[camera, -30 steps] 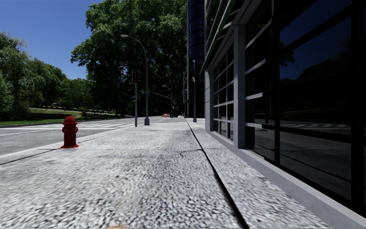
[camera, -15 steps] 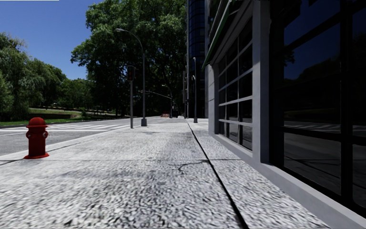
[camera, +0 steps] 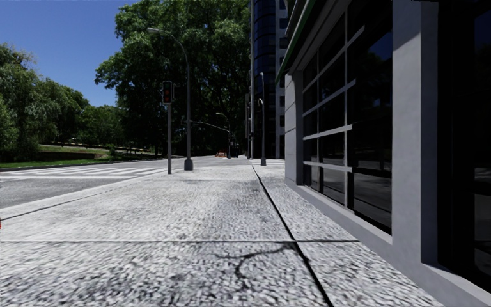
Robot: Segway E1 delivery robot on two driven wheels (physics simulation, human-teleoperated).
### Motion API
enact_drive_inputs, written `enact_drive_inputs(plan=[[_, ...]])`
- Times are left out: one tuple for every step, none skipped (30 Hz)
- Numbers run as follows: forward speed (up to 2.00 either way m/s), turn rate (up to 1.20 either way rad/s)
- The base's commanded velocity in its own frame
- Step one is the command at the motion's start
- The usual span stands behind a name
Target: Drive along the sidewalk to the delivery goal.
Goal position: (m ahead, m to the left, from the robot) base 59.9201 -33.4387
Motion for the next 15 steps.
enact_drive_inputs(plan=[[2.0,0.0],[2.0,0.0],[2.0,0.0],[2.0,0.0],[2.0,0.0],[2.0,0.0],[2.0,0.0],[2.0,0.0],[2.0,0.0],[2.0,0.0],[2.0,0.0],[2.0,0.0],[2.0,0.0],[2.0,0.0],[2.0,0.0]])
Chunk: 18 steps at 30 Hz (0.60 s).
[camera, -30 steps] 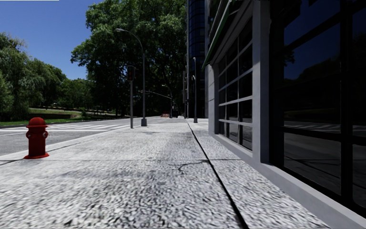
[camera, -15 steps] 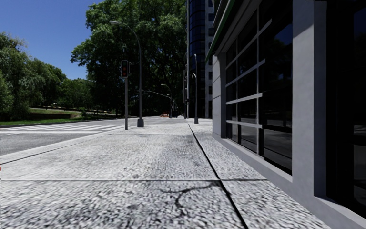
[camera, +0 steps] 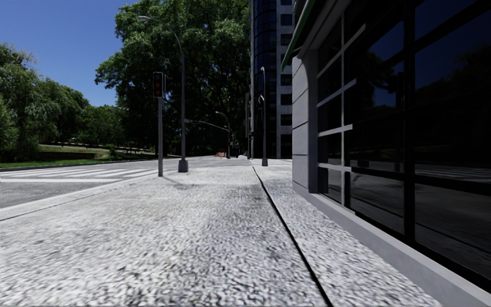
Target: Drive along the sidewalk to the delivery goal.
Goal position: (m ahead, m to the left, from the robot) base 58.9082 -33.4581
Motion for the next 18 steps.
enact_drive_inputs(plan=[[2.0,0.0],[2.0,0.0],[2.0,0.0],[2.0,0.0],[2.0,0.0],[2.0,0.0],[2.0,0.0],[2.0,0.0],[2.0,0.0],[2.0,0.0],[2.0,0.0],[2.0,0.0],[2.0,0.0],[2.0,0.0],[2.0,0.0],[2.0,0.0],[2.0,0.0],[2.0,0.0]])
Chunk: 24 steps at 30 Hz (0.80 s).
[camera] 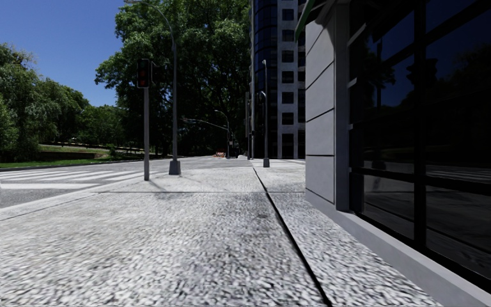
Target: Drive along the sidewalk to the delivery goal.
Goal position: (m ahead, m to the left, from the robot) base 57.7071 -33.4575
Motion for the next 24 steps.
enact_drive_inputs(plan=[[2.0,0.0],[2.0,0.0],[2.0,0.0],[2.0,0.0],[2.0,0.0],[2.0,0.0],[2.0,0.0],[2.0,0.0],[2.0,0.0],[2.0,0.0],[2.0,0.0],[2.0,0.0],[2.0,0.0],[2.0,0.0],[2.0,0.0],[2.0,0.0],[2.0,0.0],[2.0,0.0],[2.0,0.0],[2.0,0.0],[2.0,0.0],[2.0,0.0],[2.0,0.0],[2.0,0.0]])
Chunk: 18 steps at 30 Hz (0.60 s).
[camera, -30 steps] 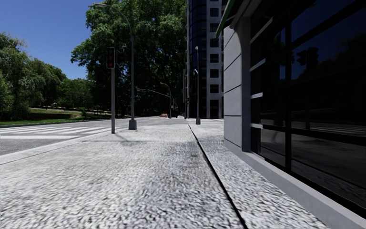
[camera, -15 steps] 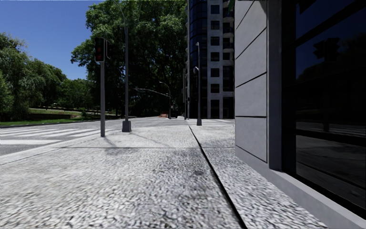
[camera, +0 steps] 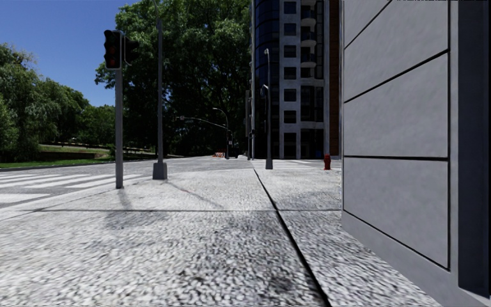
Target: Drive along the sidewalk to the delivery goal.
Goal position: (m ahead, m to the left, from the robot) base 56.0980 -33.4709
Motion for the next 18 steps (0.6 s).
enact_drive_inputs(plan=[[2.0,0.0],[2.0,0.0],[2.0,0.0],[2.0,0.0],[2.0,0.0],[2.0,0.0],[2.0,0.0],[2.0,0.0],[2.0,0.0],[2.0,0.0],[2.0,0.0],[2.0,0.0],[2.0,0.0],[2.0,0.0],[2.0,0.0],[2.0,0.0],[2.0,0.0],[2.0,0.0]])
